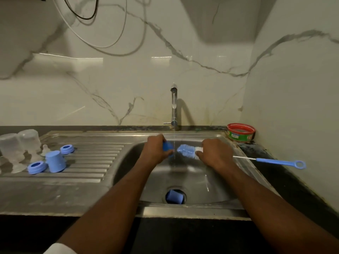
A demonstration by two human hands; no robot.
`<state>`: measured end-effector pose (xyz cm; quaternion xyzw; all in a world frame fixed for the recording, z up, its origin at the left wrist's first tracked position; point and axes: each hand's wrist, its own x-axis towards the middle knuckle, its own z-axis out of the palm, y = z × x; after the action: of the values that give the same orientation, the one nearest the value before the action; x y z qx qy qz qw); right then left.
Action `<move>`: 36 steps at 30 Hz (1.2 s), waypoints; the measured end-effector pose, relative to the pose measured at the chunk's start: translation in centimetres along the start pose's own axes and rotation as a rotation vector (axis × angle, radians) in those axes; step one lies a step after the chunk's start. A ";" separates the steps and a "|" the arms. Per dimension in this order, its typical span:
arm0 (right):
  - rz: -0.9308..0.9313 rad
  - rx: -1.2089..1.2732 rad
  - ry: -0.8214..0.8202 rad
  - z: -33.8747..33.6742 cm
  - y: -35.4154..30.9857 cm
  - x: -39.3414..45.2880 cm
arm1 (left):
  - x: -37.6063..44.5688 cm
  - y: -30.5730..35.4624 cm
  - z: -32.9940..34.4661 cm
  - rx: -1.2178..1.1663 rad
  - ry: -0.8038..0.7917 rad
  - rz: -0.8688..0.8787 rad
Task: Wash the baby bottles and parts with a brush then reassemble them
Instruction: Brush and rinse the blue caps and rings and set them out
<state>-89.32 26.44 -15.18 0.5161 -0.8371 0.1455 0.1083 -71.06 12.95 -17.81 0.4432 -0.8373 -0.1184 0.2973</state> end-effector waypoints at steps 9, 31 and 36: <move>0.002 -0.002 -0.046 -0.5 0.2 -0.1 | 0.3 -0.3 1.6 -0.169 -0.023 -0.128; -0.002 -0.013 -0.111 -0.3 0.5 -0.4 | 1.9 -0.4 4.3 -0.297 0.053 -0.124; 0.009 -0.007 -0.122 -0.2 0.7 -0.1 | 2.1 -0.6 4.8 -0.310 0.064 -0.121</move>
<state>-89.92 26.95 -15.11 0.5198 -0.8450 0.1110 0.0582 -74.43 10.56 -21.05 0.4455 -0.7709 -0.2496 0.3808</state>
